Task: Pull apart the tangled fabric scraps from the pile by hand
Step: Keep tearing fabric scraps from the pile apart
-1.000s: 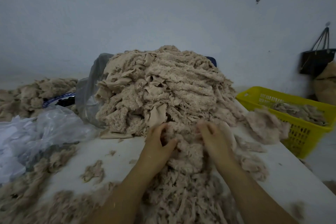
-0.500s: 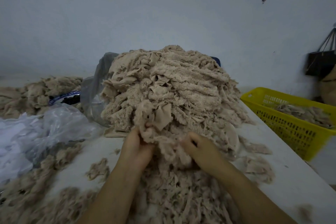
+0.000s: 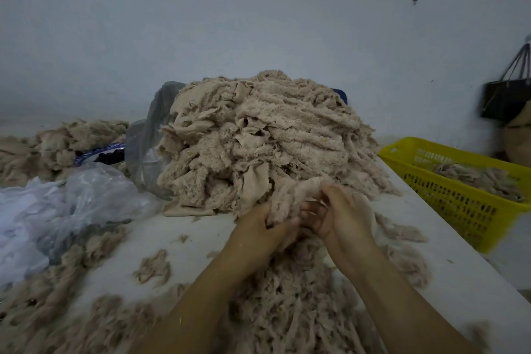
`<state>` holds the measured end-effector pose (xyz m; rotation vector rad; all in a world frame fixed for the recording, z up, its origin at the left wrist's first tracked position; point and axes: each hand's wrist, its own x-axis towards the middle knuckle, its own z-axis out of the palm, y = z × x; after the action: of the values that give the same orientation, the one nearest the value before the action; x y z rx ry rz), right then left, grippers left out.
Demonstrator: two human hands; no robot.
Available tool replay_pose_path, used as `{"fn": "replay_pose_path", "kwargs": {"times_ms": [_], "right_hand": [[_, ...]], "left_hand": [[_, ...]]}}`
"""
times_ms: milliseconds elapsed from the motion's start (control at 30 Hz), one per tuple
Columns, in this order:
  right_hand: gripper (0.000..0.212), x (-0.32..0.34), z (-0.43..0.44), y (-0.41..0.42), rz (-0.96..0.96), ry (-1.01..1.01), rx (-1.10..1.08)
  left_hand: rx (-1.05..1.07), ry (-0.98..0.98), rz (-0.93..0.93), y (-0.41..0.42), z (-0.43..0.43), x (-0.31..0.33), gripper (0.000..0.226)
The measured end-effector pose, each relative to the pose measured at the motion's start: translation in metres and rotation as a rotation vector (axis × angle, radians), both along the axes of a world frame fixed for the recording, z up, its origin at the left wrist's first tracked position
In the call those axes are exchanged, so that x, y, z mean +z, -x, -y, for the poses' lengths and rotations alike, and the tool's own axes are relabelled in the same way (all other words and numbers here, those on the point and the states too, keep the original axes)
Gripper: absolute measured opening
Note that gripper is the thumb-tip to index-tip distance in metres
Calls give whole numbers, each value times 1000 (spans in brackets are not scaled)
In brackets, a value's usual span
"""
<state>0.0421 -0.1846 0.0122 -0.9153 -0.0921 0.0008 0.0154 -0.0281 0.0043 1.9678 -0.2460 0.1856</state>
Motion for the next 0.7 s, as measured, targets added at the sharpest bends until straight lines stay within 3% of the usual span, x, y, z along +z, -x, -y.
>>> {"fn": "replay_pose_path", "kwargs": {"times_ms": [200,267,400,500,567,700], "right_hand": [[43,8,11,-1,-167,-96,-149],[36,8,9,0,-157,-20,-168],[20,4,23,-7,-112,63,-277],[36,2,43,-11,-138,117,-370],[42,-1,33,-7,-89,280,-255],[67,-8,-3,9,119,895,6]], "left_hand": [[0,152,-59,-3,-9,6,12],[61,250,-108,-2,-8,6,21],[340,647,-182,-11,-26,14,32],[447,933,-149,-17,-55,10,48],[289,923,-202,-13,-43,9,44],[136,859,-217,-10,-17,4,32]]}}
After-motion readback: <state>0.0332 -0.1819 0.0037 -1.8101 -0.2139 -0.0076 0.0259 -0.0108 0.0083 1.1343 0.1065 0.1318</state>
